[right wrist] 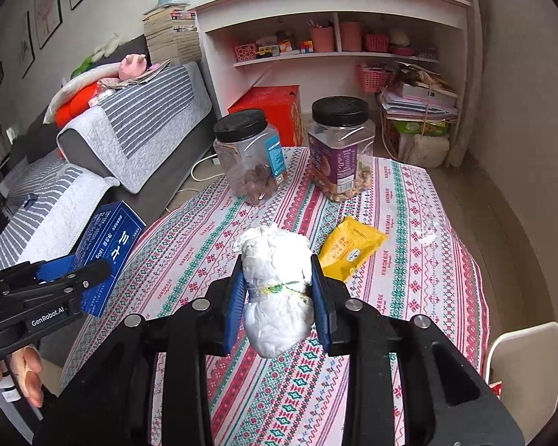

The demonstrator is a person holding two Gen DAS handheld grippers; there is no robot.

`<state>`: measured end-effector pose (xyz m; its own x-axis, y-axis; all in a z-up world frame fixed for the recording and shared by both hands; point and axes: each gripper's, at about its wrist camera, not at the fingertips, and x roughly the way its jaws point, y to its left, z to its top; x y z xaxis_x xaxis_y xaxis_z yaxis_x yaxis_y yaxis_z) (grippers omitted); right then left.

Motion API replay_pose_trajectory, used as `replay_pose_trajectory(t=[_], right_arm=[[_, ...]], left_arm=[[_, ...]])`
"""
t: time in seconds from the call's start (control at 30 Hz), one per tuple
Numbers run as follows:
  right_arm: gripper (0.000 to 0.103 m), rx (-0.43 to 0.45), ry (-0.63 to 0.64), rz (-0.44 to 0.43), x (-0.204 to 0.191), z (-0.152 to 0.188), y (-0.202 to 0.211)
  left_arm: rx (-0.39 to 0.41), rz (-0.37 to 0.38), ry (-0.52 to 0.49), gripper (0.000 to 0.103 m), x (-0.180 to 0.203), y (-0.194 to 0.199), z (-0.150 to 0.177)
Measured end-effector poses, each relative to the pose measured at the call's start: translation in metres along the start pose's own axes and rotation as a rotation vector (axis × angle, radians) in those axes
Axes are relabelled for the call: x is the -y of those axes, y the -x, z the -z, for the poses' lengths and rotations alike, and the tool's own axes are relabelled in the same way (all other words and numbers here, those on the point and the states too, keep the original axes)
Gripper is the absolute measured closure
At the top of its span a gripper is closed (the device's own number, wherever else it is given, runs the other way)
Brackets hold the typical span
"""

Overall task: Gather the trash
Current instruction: 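Carry the tissue to the bin and release it with the right gripper while the left carries the blue box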

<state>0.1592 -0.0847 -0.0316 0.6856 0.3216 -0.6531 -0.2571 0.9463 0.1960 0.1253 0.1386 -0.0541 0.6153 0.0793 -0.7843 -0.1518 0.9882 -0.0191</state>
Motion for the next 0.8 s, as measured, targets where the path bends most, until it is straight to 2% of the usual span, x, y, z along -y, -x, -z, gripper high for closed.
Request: replay_pose_trajectory(t=[0.37,0.57,0.8], right_arm=[[0.073,0.024,-0.102,0.099,0.067,0.018,0.019],[0.073,0.03,-0.155,0.21,0.115,0.029,0.042],[0.072,0.045,-0.193,0.399,0.177,0.046,0.085]], left_arm=[[-0.019,0.06,-0.068,0.048,0.057,-0.006,0.004],[-0.028,0.107,-0.119,0.048,0.102,-0.012,0.008],[-0.033,0.173,-0.208,0.048,0.161,-0.012,0.017]])
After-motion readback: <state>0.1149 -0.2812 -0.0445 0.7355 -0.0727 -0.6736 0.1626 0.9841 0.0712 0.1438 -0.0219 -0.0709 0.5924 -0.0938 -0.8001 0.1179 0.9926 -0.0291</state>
